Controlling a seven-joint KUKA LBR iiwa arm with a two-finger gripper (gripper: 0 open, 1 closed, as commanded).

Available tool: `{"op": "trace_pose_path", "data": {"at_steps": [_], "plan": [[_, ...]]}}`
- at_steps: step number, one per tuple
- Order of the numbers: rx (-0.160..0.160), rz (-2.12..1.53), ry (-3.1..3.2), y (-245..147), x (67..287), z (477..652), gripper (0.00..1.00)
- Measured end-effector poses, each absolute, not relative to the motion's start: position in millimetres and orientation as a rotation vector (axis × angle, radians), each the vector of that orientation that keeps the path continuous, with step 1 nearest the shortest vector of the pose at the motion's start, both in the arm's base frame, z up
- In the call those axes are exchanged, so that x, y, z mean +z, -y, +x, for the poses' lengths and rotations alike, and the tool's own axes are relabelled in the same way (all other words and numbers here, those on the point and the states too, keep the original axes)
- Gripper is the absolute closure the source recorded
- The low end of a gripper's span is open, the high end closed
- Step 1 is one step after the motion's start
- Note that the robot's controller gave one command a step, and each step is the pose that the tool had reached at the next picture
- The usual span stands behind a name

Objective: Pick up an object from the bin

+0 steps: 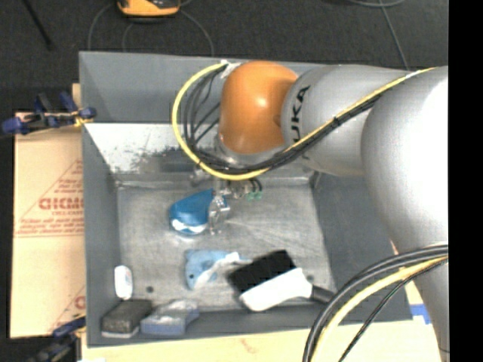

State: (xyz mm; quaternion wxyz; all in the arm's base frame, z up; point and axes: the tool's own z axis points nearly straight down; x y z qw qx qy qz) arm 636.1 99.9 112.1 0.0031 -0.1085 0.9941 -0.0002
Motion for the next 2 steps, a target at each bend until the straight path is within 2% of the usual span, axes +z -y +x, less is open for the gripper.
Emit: {"op": "trace_pose_path", "data": {"at_steps": [1,2], "plan": [[0.002,-0.390,-3.117,-98.4,72.2,636.9,0.00],[-0.004,-0.552,-3.083,-104.3,76.0,639.3,1.00]]}}
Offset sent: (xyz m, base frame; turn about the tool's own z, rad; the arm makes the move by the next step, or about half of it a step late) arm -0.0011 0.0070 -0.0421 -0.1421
